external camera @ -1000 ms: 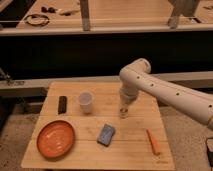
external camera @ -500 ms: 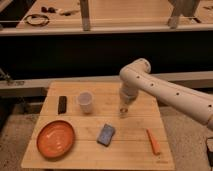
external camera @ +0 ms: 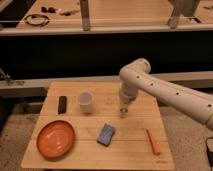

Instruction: Knock the bottle over

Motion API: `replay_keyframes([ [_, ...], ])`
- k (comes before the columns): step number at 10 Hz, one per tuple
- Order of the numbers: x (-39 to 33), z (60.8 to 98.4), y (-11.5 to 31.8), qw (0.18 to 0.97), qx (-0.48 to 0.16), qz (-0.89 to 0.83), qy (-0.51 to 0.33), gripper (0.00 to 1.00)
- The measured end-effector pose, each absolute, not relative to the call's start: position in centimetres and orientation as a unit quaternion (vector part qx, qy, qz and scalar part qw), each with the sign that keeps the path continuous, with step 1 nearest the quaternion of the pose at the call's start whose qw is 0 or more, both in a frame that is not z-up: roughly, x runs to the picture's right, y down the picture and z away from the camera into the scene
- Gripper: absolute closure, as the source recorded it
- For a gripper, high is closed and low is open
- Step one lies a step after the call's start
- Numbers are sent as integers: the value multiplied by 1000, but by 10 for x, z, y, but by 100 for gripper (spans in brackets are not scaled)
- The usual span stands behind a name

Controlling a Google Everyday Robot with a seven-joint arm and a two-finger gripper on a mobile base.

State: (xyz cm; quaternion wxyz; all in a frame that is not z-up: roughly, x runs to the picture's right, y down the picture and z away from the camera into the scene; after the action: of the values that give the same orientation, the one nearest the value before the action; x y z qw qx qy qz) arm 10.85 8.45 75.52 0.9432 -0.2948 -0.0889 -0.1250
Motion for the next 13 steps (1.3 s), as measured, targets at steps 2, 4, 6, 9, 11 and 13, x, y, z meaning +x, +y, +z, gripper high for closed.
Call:
replay_keyframes([
  [2, 108, 755, 85, 943, -296, -124, -90, 95],
  [4, 107, 755, 85, 943, -296, -122, -92, 95],
  [6, 106, 755, 84, 943, -297, -120, -94, 95],
  [9, 105, 755, 85, 942, -298, -116, -97, 95],
  [11, 104, 755, 85, 942, -298, -114, -98, 95],
  [13, 103, 755, 85, 942, -299, -112, -99, 95],
])
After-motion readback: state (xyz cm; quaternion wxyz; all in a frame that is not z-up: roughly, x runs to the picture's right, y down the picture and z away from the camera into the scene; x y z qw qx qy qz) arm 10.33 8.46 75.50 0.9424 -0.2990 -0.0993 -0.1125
